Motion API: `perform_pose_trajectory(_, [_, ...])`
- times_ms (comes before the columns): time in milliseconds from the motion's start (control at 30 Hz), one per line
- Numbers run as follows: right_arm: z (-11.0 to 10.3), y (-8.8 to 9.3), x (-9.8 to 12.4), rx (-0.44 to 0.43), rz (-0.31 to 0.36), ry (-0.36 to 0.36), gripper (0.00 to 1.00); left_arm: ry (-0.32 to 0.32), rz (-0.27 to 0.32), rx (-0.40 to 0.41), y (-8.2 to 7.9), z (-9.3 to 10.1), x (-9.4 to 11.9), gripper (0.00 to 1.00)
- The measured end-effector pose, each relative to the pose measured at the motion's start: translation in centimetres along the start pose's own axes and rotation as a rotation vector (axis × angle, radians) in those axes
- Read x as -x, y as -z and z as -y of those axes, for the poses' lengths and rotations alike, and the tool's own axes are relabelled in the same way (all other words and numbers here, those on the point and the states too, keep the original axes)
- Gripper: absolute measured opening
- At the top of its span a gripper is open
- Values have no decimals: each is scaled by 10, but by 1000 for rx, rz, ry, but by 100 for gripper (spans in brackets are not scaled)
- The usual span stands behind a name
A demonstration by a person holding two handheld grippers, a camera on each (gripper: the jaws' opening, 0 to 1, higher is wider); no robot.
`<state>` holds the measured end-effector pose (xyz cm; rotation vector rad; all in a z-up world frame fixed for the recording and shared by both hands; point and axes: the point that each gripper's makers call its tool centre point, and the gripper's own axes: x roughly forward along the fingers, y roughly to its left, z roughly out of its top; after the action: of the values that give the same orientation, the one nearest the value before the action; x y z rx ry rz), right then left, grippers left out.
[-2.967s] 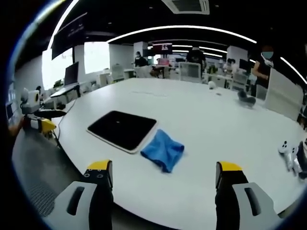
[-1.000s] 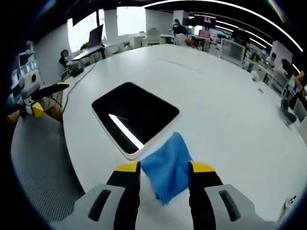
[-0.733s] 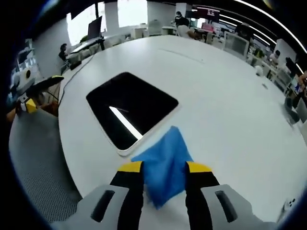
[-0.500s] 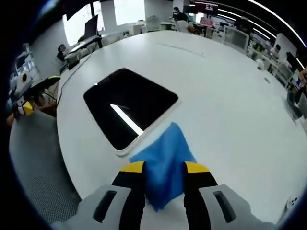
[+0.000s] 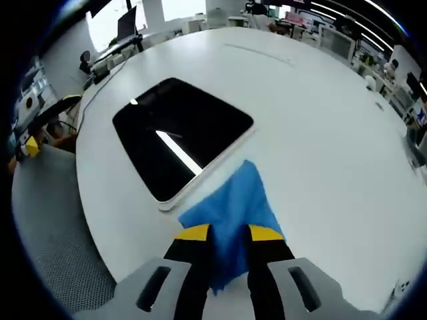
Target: Wipe the mirror surface with the cleaning cloth until all visible marks leave the cleaned area.
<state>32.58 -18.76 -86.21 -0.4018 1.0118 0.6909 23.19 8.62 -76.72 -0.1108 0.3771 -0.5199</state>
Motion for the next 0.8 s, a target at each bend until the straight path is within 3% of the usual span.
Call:
perform_pose_trajectory(367, [2, -8, -2, -34, 24, 38, 2, 24, -17, -19, 2, 5, -1, 99])
perform_pose_trajectory(567, [4, -38, 1, -118, 110, 9, 2, 10, -20, -16, 3, 2, 0, 99])
perform_pose_trajectory(800, [5, -78, -11, -131, 142, -5, 2, 4, -34, -21, 5, 1, 0, 99])
